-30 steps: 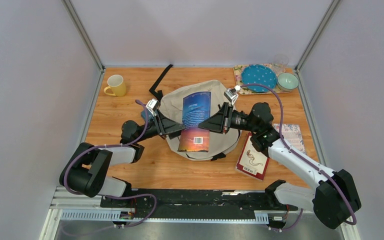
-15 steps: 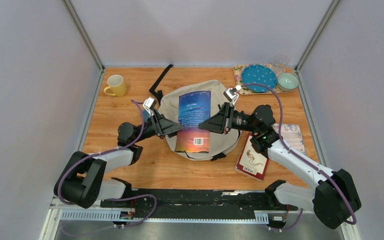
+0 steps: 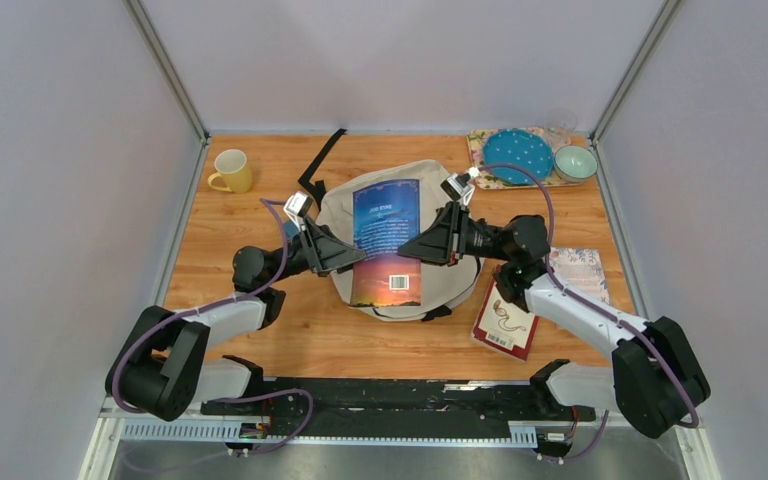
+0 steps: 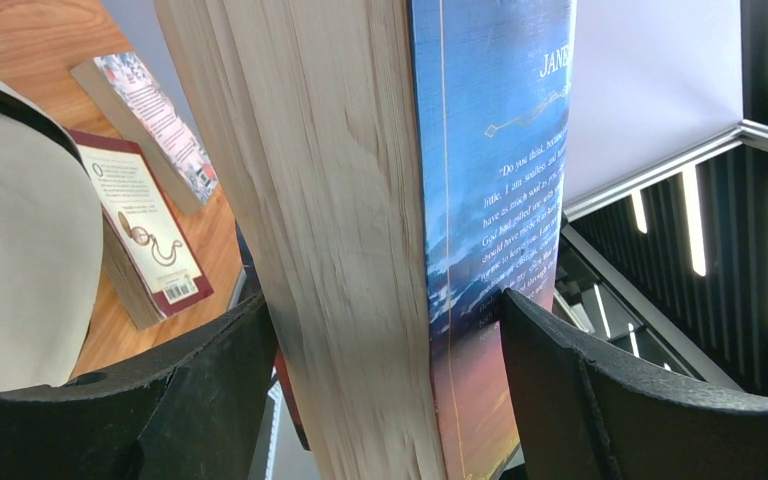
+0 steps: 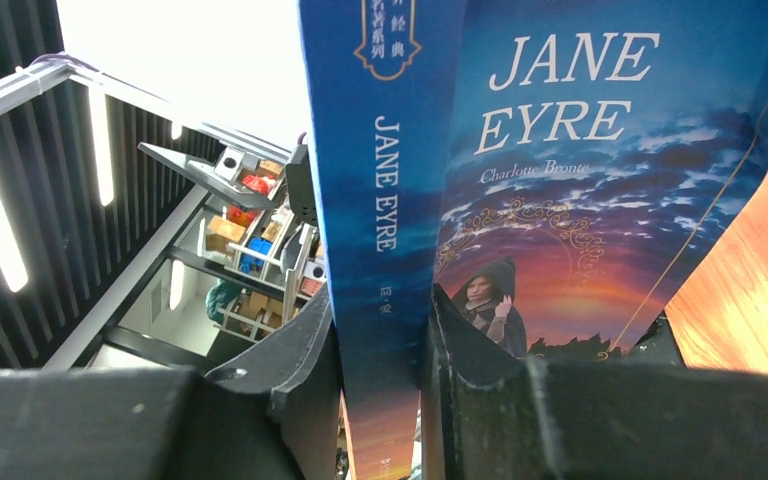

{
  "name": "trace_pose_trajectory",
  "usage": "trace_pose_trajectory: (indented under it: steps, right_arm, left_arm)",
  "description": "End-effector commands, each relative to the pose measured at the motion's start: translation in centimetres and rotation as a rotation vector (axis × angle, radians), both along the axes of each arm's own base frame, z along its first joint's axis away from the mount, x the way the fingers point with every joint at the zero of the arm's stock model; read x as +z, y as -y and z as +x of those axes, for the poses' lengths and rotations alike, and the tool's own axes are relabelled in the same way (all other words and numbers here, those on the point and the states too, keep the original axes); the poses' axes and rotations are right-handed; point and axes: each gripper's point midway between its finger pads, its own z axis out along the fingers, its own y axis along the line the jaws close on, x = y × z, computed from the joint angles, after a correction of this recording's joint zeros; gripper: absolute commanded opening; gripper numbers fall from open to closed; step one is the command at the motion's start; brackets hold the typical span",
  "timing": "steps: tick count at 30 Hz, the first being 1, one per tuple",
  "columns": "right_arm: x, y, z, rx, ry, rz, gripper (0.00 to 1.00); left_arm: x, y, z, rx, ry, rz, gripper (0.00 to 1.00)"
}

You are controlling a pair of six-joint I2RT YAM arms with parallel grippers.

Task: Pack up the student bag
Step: Pick up the book from the center of the board.

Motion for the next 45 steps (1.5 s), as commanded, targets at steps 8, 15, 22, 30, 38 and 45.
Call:
trace_pose_trajectory:
  steps: [8, 15, 22, 30, 38, 45]
  right_arm:
    - [2.8, 0.4, -1.1, -0.098, 0.22, -0.041, 0.0]
    - [0.9, 0.1, 0.3, -0.151, 0.184, -0.132, 0.0]
    - [0.9, 0.6, 1.5, -0.246, 0.195, -0.193, 0.0]
    - [0.7, 3.3, 5.3, -0.563, 0.178, -0.331, 0.0]
    - [1.9, 5.4, 8.8, -0.797, 0.136, -0.304, 0.0]
    - [4.3, 5.6, 11.3, -0.912, 0.161, -0.175, 0.0]
  left_arm:
    - [5.0, -0.4, -2.8, -0.028, 0.396, -0.088, 0.51]
    - [4.2, -0.4, -2.8, -0.032, 0.366, -0.078, 0.0]
    - [1.6, 0.0, -2.1, -0.029, 0.279, -0.006, 0.81]
    - [-2.2, -0.8, -0.1, 0.162, 0.259, 0.172, 0.81]
    - [-5.2, -2.2, 0.9, 0.292, 0.182, 0.308, 0.82]
    - [-4.9, -2.6, -0.7, 0.293, 0.094, 0.18, 0.82]
